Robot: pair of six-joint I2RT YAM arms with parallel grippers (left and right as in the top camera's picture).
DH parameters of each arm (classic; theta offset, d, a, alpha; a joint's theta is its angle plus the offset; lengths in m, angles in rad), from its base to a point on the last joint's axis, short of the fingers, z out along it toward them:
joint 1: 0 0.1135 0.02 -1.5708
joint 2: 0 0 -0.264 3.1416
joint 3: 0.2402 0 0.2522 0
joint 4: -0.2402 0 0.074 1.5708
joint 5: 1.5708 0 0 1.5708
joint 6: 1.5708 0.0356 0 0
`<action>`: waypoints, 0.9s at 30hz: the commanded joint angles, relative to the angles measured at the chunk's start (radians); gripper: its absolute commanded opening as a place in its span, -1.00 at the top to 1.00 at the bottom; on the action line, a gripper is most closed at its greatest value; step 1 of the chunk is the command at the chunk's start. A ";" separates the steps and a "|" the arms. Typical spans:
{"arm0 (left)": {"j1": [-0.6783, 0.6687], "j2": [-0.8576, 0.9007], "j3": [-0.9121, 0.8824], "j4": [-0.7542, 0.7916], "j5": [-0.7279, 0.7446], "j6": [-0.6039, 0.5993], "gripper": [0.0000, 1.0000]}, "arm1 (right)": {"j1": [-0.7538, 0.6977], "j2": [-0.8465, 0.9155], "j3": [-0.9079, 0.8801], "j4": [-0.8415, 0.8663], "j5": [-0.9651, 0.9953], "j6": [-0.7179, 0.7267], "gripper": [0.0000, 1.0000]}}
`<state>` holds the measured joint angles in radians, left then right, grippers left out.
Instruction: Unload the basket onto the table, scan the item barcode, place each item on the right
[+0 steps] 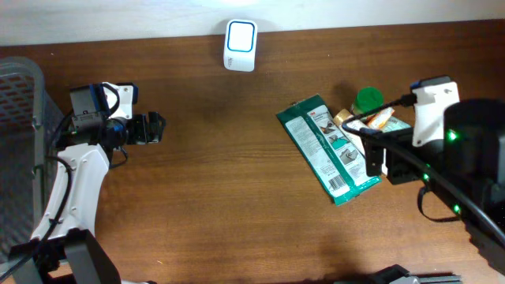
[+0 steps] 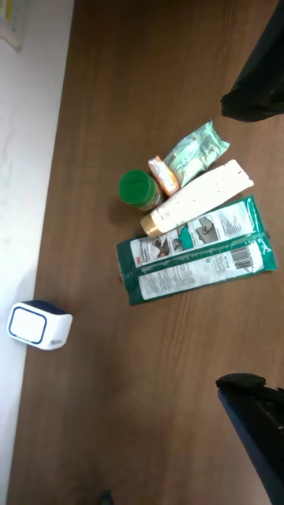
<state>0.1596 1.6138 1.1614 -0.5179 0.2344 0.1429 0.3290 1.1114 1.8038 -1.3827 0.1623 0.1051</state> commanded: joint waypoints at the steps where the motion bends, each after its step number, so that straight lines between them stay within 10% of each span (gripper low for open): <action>1: 0.002 -0.002 0.006 0.002 0.004 0.020 -0.99 | 0.006 -0.010 0.010 0.001 -0.004 0.005 -0.97; 8: 0.002 -0.002 0.006 0.002 0.004 0.020 -0.98 | -0.069 -0.077 -0.216 0.272 -0.003 0.003 -0.97; 19: 0.002 -0.002 0.006 0.002 0.004 0.020 -0.98 | -0.256 -0.730 -1.471 1.392 -0.322 -0.108 -0.97; 27: 0.002 -0.002 0.006 0.002 0.004 0.020 -0.99 | -0.285 -1.034 -1.763 1.423 -0.342 -0.105 -0.97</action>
<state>0.1596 1.6138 1.1618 -0.5171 0.2344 0.1429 0.0528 0.1013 0.0528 0.0765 -0.1638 -0.0006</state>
